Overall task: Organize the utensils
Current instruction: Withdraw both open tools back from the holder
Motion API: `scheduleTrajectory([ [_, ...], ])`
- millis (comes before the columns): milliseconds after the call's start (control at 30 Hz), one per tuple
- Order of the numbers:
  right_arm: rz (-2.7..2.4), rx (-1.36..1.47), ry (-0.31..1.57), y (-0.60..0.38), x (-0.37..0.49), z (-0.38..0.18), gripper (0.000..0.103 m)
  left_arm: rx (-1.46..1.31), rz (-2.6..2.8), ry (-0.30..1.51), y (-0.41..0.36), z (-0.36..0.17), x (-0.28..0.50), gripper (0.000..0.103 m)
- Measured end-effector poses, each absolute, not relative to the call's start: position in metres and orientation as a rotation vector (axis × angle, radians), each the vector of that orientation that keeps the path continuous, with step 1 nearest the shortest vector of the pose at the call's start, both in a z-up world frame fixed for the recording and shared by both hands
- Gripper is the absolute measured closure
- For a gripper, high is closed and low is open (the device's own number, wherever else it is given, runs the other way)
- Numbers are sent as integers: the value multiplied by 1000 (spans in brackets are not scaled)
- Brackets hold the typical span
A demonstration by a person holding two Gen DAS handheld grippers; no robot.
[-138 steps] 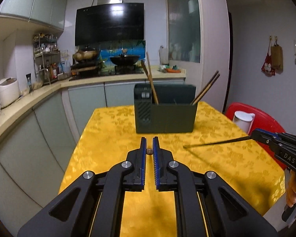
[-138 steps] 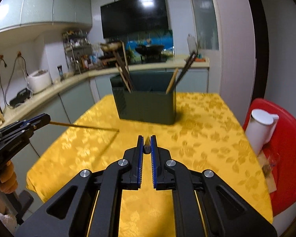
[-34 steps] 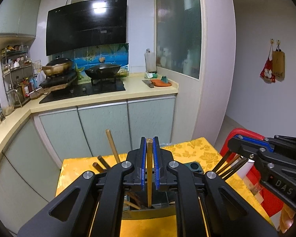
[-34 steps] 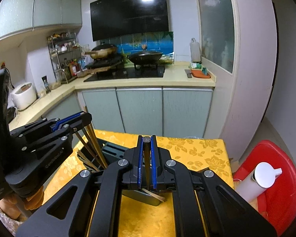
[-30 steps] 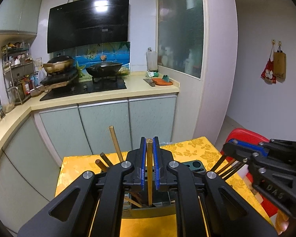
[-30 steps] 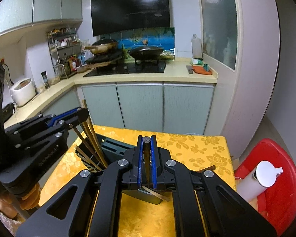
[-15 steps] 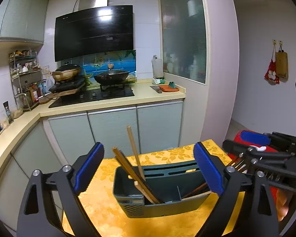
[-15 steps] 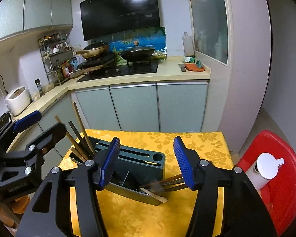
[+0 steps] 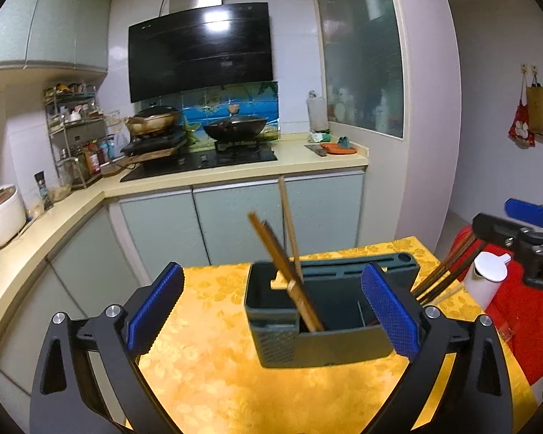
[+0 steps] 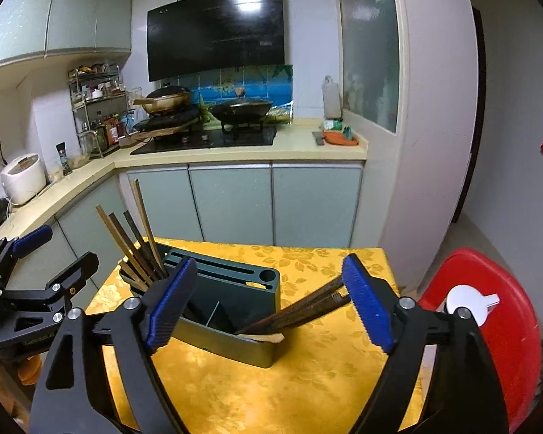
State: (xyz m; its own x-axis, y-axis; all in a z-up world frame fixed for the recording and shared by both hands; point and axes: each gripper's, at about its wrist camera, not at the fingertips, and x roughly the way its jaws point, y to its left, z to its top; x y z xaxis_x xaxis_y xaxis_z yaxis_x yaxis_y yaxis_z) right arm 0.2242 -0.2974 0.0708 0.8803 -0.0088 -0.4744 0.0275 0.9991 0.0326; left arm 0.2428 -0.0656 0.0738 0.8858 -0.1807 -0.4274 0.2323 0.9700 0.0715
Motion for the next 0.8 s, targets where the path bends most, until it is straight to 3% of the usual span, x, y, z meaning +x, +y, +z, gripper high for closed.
scheduleTrajectory([
  [300,-42,17,443,-284,190,56,7,119,-168,440,-54,55,211,8],
  [800,-88,-31,372,-245,134,30,7,84,-90,407,-37,35,151,7],
])
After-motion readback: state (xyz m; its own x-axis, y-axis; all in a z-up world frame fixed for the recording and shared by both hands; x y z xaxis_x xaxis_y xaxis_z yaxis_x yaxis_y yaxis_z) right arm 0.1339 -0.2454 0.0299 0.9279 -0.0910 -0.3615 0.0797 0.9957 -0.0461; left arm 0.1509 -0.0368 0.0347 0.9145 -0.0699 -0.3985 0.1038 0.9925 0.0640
